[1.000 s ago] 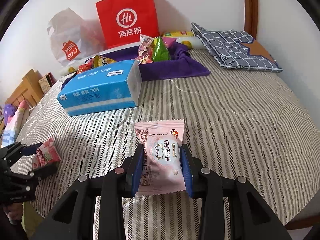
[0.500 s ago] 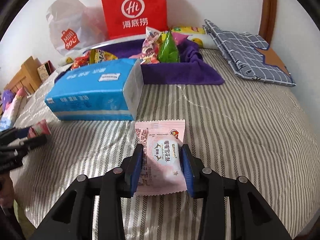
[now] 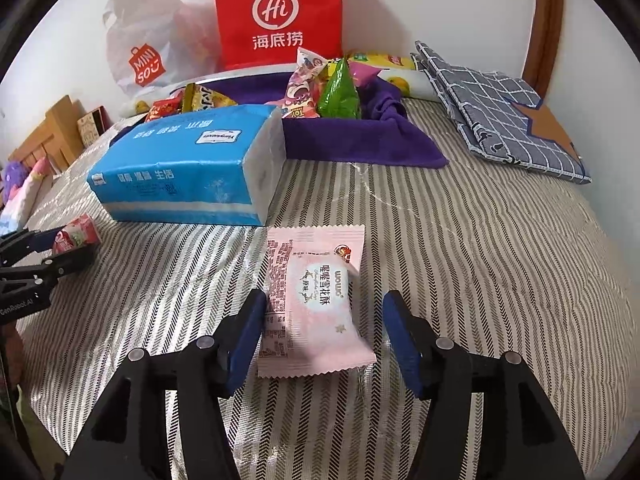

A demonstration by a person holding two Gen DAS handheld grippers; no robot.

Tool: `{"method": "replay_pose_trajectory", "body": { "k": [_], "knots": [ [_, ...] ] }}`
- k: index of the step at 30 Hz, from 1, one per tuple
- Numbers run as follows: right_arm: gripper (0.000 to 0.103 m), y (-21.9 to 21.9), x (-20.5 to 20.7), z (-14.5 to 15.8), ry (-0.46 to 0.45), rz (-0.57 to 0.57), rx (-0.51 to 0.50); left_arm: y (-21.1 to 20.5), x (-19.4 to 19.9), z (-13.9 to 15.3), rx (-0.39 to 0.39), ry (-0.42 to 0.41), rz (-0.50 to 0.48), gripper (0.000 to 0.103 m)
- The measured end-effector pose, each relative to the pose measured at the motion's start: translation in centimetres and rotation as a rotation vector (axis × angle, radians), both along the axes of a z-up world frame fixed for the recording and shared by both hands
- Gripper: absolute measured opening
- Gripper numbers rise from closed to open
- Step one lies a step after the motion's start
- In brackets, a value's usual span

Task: Organize snacks
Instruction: 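Grasp pink-white wrapped cake with right tool while left tool grasps strawberry candy bag, then carry pink cake and strawberry candy bag up over the purple towel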

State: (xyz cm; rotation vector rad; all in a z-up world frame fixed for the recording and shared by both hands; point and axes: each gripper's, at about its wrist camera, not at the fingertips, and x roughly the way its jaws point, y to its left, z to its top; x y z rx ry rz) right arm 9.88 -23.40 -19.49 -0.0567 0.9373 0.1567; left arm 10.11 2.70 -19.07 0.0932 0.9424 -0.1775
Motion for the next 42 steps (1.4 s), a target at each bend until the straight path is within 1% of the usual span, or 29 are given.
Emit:
{"method": "replay_pose_trajectory", "body": {
  "k": [1, 2, 3, 7, 11, 17, 20, 30, 34, 42],
  "knots": [
    [0.057, 0.0, 0.0, 0.0, -0.002, 0.002, 0.002, 0.1, -0.1, 0.1, -0.007, -0.005, -0.001, 0.053],
    [0.047, 0.0, 0.0, 0.1, -0.006, 0.003, 0.005, 0.1, -0.1, 0.1, -0.012, -0.006, -0.002, 0.052],
    [0.042, 0.0, 0.0, 0.1, -0.011, -0.004, 0.001, 0.2, -0.2, 0.2, -0.022, -0.007, -0.001, 0.052],
    [0.036, -0.2, 0.0, 0.3, -0.011, -0.017, 0.014, 1.1, -0.1, 0.4, -0.091, 0.003, 0.007, 0.052],
    [0.036, 0.1, -0.5, 0.9, -0.013, -0.014, 0.023, 1.5, -0.5, 0.5, -0.149, 0.019, 0.008, 0.052],
    [0.036, 1.0, -1.8, 2.6, -0.045, -0.004, 0.062, 0.8, -1.6, 1.3, -0.171, 0.009, -0.008, 0.052],
    [0.036, 1.2, -2.3, 3.4, -0.055, -0.006, 0.085, 0.4, -2.1, 2.0, -0.173, -0.007, -0.016, 0.052],
    [0.036, 2.0, -3.9, 6.8, -0.120, -0.006, 0.071, -0.4, -3.2, 5.6, -0.210, -0.058, -0.029, 0.052],
    [0.036, 1.8, -4.3, 8.2, -0.145, -0.016, 0.081, -0.6, -3.6, 7.2, -0.210, -0.103, -0.018, 0.052],
    [0.036, 1.5, -4.8, 10.1, -0.178, -0.035, 0.105, -0.8, -3.6, 8.7, -0.251, -0.148, -0.004, 0.052]
  ]
}}
